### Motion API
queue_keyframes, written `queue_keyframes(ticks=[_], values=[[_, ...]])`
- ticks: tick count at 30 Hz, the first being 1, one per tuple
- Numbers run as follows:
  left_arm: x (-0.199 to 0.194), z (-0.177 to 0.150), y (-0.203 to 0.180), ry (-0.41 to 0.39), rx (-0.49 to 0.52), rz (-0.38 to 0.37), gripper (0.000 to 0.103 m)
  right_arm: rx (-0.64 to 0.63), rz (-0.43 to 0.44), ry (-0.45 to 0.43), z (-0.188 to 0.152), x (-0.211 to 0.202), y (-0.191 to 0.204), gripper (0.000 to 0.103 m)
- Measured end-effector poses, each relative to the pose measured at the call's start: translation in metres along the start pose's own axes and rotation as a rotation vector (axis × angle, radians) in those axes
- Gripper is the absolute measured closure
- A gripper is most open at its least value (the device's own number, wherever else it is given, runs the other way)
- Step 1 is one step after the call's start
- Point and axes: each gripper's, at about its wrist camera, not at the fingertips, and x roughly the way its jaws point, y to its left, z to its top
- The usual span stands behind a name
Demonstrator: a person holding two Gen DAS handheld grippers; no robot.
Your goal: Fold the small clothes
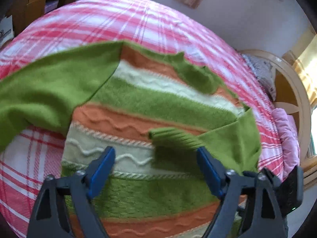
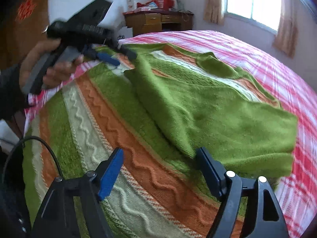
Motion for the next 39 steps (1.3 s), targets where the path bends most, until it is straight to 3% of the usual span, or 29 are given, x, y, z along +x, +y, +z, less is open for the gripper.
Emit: queue_keyframes(ticks=[3, 5, 8, 10, 13, 18, 20, 21, 23, 24, 25, 29, 30, 32, 33, 34, 39], values=[[-0.003, -0.002, -0.002, -0.062, 0.006, -0.03, 0.03, 0.013, -0.011, -0.007, 0.0, -0.003, -0.001, 0.026], [-0.002, 0.0, -0.006, -0.074, 0.03, -0.03, 0.031, 0.001, -0.026, -0.003, 0.0, -0.001, 0.001, 0.026], [0.007, 0.002, -0.017, -0.049, 0.071, -0.065, 0.057, -0.011, -0.041, -0.001, 0.001, 0.0, 0.004, 0.026], [0.006, -0.001, -0.029, -0.039, 0.117, -0.1, 0.09, -0.007, -0.044, -0.005, 0.001, 0.0, 0.004, 0.026], [-0.002, -0.002, -0.04, -0.049, 0.159, -0.112, 0.1, -0.004, -0.055, -0.01, -0.001, -0.001, 0.008, 0.026], [-0.045, 0.014, -0.036, -0.168, 0.109, -0.211, 0.101, 0.016, -0.073, -0.033, -0.005, -0.008, 0.006, 0.026], [-0.051, 0.016, -0.033, -0.164, 0.109, -0.171, 0.101, 0.046, -0.067, -0.051, -0.007, -0.012, 0.001, 0.026], [-0.048, 0.016, -0.031, -0.158, 0.118, -0.137, 0.096, 0.065, -0.058, -0.06, -0.008, -0.013, -0.003, 0.026], [-0.035, 0.015, -0.029, -0.137, 0.141, -0.048, 0.068, 0.114, -0.033, -0.071, -0.009, -0.016, -0.012, 0.026], [-0.028, 0.014, -0.025, -0.125, 0.129, -0.016, 0.038, 0.133, -0.023, -0.074, -0.009, -0.017, -0.016, 0.026], [-0.025, 0.012, -0.022, -0.133, 0.111, -0.024, 0.026, 0.156, -0.014, -0.078, -0.009, -0.017, -0.02, 0.026], [-0.002, 0.007, -0.02, -0.113, 0.106, -0.051, 0.027, 0.161, -0.019, -0.076, -0.009, -0.017, -0.02, 0.026], [0.004, 0.007, -0.022, -0.109, 0.116, -0.051, 0.033, 0.157, -0.024, -0.072, -0.008, -0.016, -0.019, 0.026], [0.016, 0.008, -0.028, -0.081, 0.137, -0.05, 0.05, 0.157, -0.023, -0.071, -0.008, -0.015, -0.019, 0.026], [0.021, 0.007, -0.028, -0.056, 0.135, -0.065, 0.086, 0.16, -0.018, -0.073, -0.008, -0.016, -0.02, 0.026], [0.026, 0.008, -0.029, -0.015, 0.13, -0.097, 0.094, 0.167, -0.011, -0.079, -0.009, -0.016, -0.022, 0.026], [-0.021, 0.001, -0.031, -0.061, 0.145, -0.142, 0.094, 0.196, -0.004, -0.1, -0.011, -0.02, -0.027, 0.026]])
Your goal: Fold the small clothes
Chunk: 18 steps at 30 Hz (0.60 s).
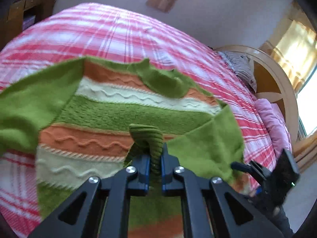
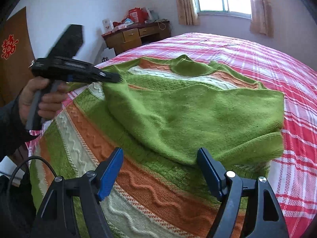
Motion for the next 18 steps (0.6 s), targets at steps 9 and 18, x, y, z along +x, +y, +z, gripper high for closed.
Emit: queue_keyframes(ticks=[9, 18], values=[[0.008, -0.022, 0.018, 0.049, 0.003, 0.07, 0.093, 0.131, 0.032, -0.14, 0.022, -0.045, -0.028, 0.026], [-0.001, -0.01, 0.004, -0.045, 0.04, 0.086, 0.093, 0.05, -0.37, 0.125, 0.075, 0.02, -0.096, 0.065]])
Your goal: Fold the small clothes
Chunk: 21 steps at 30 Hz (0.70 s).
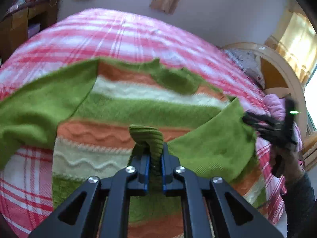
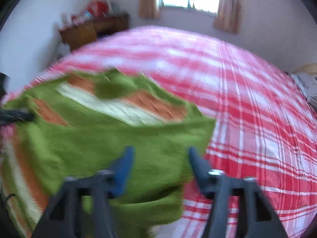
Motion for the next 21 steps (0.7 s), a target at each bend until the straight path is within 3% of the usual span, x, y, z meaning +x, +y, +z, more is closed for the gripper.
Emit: queue_keyframes(ticks=[1, 4, 6, 9, 13, 19, 20, 21], values=[[-0.003, 0.003, -0.001, -0.017, 0.002, -0.001, 0.093, 0.045, -0.001, 0.016, -0.002, 0.005, -0.008, 0.065], [-0.012, 0.017, 0.0, -0.067, 0.023, 0.001, 0.093, 0.268, 0.13, -0.079, -0.022, -0.011, -0.043, 0.065], [-0.009, 0.025, 0.005, -0.059, 0.022, -0.007, 0.093, 0.326, 0.172, -0.121, -0.036, -0.025, -0.052, 0.065], [0.001, 0.029, 0.011, -0.039, 0.01, 0.001, 0.093, 0.241, 0.299, -0.119, -0.061, -0.037, -0.046, 0.065], [0.004, 0.038, 0.022, -0.042, -0.066, -0.023, 0.093, 0.023, 0.175, -0.052, -0.071, -0.037, -0.022, 0.065], [0.002, 0.045, 0.018, -0.043, -0.07, -0.012, 0.093, -0.015, 0.166, -0.082, -0.058, -0.028, -0.019, 0.066], [0.001, 0.046, 0.018, -0.043, -0.068, -0.01, 0.093, -0.031, 0.173, -0.084, -0.055, -0.027, -0.016, 0.072], [0.0, 0.047, 0.019, -0.044, -0.069, -0.007, 0.093, -0.048, 0.17, -0.087, -0.057, -0.027, -0.013, 0.088]])
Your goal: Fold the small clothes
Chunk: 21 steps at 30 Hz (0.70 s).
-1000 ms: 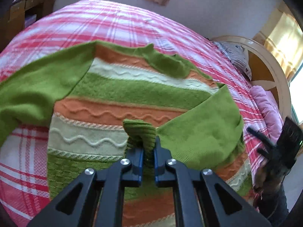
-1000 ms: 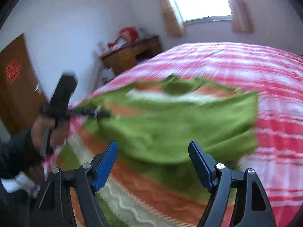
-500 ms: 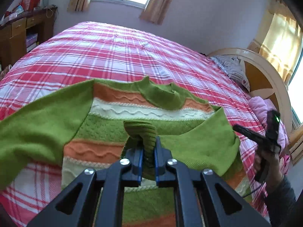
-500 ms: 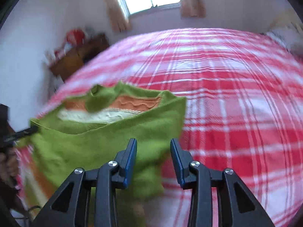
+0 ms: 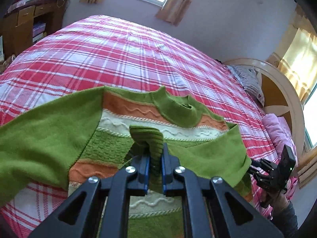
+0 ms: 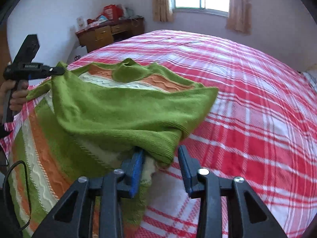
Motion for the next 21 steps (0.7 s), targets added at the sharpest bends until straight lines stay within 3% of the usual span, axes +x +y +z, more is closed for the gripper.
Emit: queue_keyframes(ticks=[7, 11, 12, 14, 15, 16, 19, 21], values=[[0.006, -0.007, 0.013, 0.022, -0.05, -0.01, 0.093, -0.056, -0.12, -0.051, -0.03, -0.036, 0.022, 0.091], [0.024, -0.017, 0.021, 0.072, -0.083, 0.024, 0.092, -0.129, -0.149, 0.016, -0.032, -0.027, 0.037, 0.09], [0.025, -0.019, 0.022, 0.081, -0.084, 0.032, 0.09, -0.104, -0.145, 0.016, -0.028, -0.028, 0.032, 0.088], [0.023, -0.022, 0.022, 0.084, -0.073, 0.064, 0.077, -0.025, -0.102, 0.035, -0.024, -0.029, 0.017, 0.071], [0.02, -0.023, 0.022, 0.083, -0.065, 0.077, 0.064, 0.005, -0.101, 0.043, -0.024, -0.029, 0.011, 0.057], [0.015, -0.025, 0.022, 0.07, -0.051, 0.087, 0.058, 0.04, -0.1, 0.021, -0.024, -0.034, 0.002, 0.054], [0.009, -0.028, 0.024, 0.052, -0.015, 0.094, 0.058, 0.189, 0.017, -0.047, -0.02, -0.048, -0.022, 0.053], [0.012, -0.029, 0.027, 0.058, -0.02, 0.103, 0.058, 0.353, 0.109, -0.072, -0.01, -0.042, -0.046, 0.048]])
